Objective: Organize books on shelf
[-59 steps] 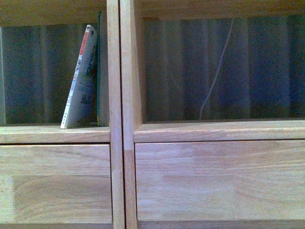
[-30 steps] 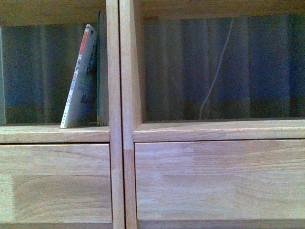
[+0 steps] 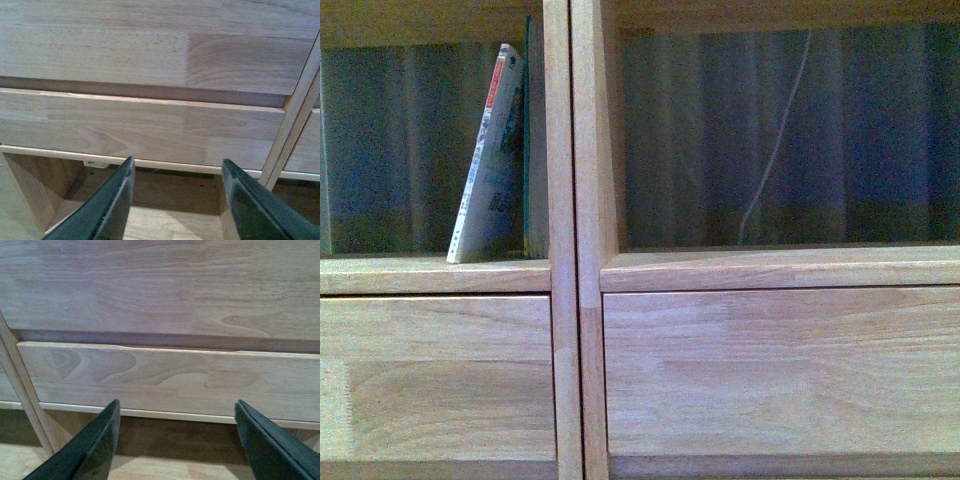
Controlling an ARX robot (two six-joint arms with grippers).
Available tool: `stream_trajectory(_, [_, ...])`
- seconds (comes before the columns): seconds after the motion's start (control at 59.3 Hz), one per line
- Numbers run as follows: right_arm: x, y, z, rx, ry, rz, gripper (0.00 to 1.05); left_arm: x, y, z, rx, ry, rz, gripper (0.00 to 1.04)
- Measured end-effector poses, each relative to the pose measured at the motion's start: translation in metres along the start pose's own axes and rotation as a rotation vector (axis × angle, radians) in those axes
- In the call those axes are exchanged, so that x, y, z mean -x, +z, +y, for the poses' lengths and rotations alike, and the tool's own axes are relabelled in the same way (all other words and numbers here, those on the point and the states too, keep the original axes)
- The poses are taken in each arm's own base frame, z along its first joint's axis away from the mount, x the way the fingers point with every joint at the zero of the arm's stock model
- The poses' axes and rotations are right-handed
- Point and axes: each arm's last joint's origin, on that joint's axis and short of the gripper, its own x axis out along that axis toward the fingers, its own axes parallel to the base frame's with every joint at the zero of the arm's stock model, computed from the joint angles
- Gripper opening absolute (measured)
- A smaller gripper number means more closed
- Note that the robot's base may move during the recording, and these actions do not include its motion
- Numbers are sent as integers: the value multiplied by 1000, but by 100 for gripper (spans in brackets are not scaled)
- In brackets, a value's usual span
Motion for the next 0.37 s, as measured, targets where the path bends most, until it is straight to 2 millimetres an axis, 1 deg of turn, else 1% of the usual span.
stream_trajectory(0.067, [0, 0, 0, 0, 0, 0, 89, 0, 0, 0, 0, 0, 0, 78])
stream_trajectory(0.135, [0, 0, 0, 0, 0, 0, 98, 0, 0, 0, 0, 0, 0, 88])
stream_trajectory(0.202, [0, 0, 0, 0, 0, 0, 97, 0, 0, 0, -1, 0, 0, 99])
stream_trajectory(0.253, [0, 0, 0, 0, 0, 0, 98, 0, 0, 0, -1, 0, 0, 97])
stream_trajectory(0.371, [0, 0, 0, 0, 0, 0, 98, 0, 0, 0, -2, 0, 0, 97])
